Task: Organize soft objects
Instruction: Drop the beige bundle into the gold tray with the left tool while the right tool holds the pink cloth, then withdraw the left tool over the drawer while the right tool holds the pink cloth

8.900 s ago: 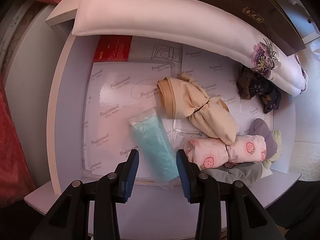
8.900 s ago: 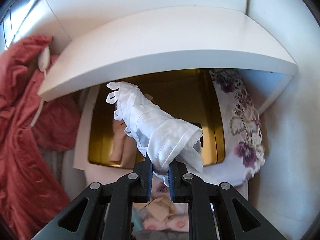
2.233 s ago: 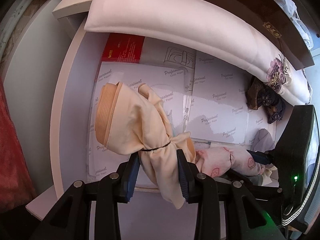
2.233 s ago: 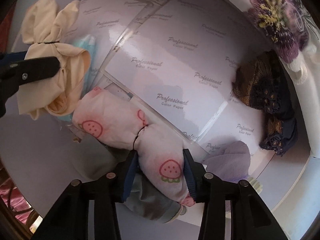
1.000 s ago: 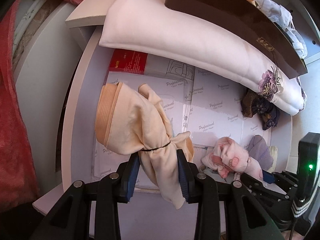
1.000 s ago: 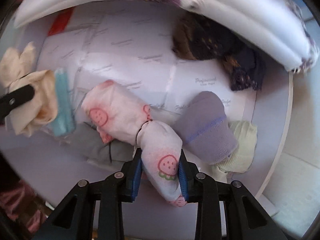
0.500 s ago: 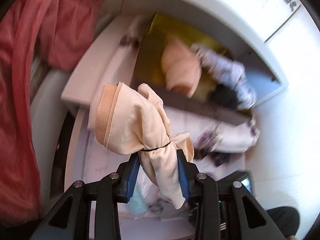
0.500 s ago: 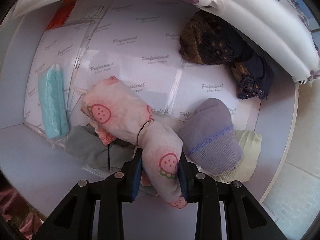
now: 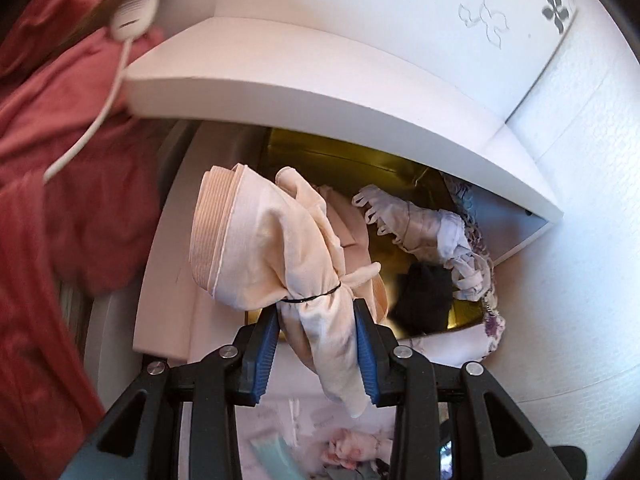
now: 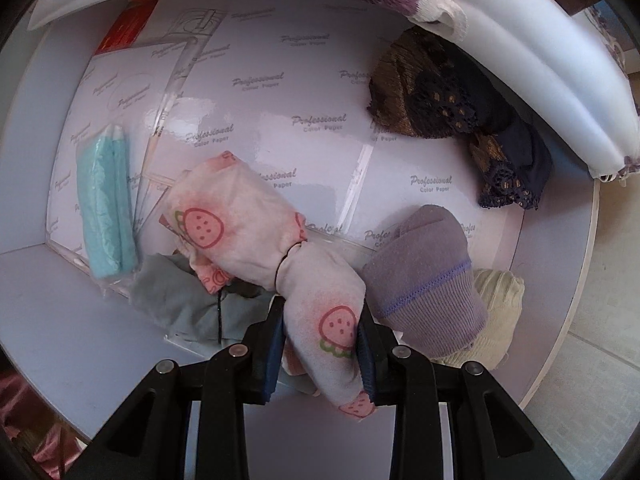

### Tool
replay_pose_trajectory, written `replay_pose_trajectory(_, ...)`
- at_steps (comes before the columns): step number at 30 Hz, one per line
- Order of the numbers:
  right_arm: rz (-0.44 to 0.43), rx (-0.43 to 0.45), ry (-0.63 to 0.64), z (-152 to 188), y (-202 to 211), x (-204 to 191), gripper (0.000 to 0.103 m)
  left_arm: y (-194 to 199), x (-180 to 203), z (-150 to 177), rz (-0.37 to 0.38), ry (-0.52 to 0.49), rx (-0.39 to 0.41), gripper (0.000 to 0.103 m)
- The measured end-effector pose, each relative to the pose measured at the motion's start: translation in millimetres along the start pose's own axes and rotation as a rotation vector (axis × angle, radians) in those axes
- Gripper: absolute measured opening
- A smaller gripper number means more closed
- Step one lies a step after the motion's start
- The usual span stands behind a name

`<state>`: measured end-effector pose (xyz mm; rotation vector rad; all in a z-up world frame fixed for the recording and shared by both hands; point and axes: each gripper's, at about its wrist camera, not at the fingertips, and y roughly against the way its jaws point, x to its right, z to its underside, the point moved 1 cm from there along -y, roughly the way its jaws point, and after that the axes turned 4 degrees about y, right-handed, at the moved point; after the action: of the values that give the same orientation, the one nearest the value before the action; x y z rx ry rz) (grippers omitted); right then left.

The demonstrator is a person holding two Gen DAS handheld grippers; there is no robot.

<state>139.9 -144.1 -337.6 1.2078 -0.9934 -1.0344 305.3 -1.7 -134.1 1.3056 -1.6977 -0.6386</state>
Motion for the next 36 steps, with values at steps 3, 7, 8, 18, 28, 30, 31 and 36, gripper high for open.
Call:
replay_pose_trajectory(3, -0.004, -0.001, -0.002, -2, -1, 0, 0.033, -17, 8, -8, -0.041, -0.057, -0.018, 0.036)
replay_pose_trajectory(7, -0.005, -0.002, 0.002, -3, 0, 1, 0.033, -38, 11, -9, -0.102, -0.108, -0.043, 0.036)
replay_pose_trajectory(8, -0.005, -0.002, 0.001, -3, 0, 1, 0.033, -45, 13, -11, -0.116, -0.12, -0.046, 0.036)
replay_pose_trajectory(18, -0.004, -0.001, 0.007, -3, 0, 0, 0.033, -71, 11, -8, -0.182, -0.13, -0.07, 0.042)
replay_pose_trajectory(28, 0.002, 0.002, 0.007, -1, 0, -2, 0.033, -36, 5, -2, -0.158, -0.064, 0.016, 0.056)
replay_pose_trajectory(30, 0.005, 0.003, 0.009, -1, 0, -2, 0.033, -25, 1, 4, -0.155, -0.062, 0.027, 0.056)
replay_pose_trajectory(31, 0.006, 0.004, 0.009, 0, 0, -2, 0.033, -18, 1, 8, -0.155, -0.06, 0.038, 0.056)
replay_pose_trajectory(36, 0.013, 0.011, 0.01, 2, -1, -4, 0.033, 2, 1, 24, -0.159, -0.053, 0.051, 0.056)
